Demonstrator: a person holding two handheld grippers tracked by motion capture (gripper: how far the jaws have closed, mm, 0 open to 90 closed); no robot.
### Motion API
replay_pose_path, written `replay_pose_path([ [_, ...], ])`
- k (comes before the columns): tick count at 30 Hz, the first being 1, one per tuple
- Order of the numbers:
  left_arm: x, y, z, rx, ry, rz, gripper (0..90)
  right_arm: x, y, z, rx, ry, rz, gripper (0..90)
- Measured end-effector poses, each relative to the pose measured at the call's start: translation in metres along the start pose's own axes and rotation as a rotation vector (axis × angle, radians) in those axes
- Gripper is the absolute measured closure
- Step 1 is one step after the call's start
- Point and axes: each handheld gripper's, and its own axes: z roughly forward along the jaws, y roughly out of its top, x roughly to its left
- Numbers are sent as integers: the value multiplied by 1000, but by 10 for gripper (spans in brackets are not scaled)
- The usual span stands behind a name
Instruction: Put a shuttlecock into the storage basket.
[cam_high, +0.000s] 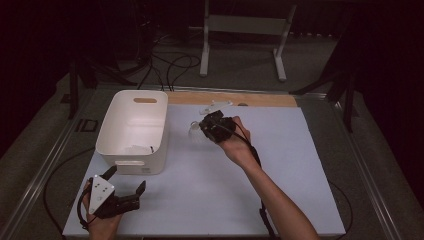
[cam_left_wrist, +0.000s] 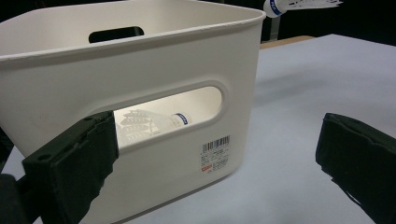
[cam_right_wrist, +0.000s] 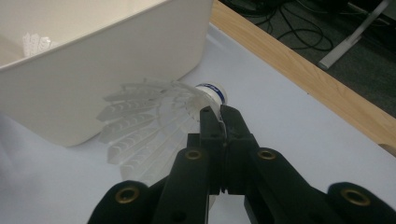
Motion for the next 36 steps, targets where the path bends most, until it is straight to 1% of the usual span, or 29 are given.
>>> replay_pose_path([
  [12,0,0,0,2,0,1,0,-1,4,-4,-14,-1,9,892],
  [36,0,0,0,1,0,0,0,-4,20,-11,-35,-13,0,892],
])
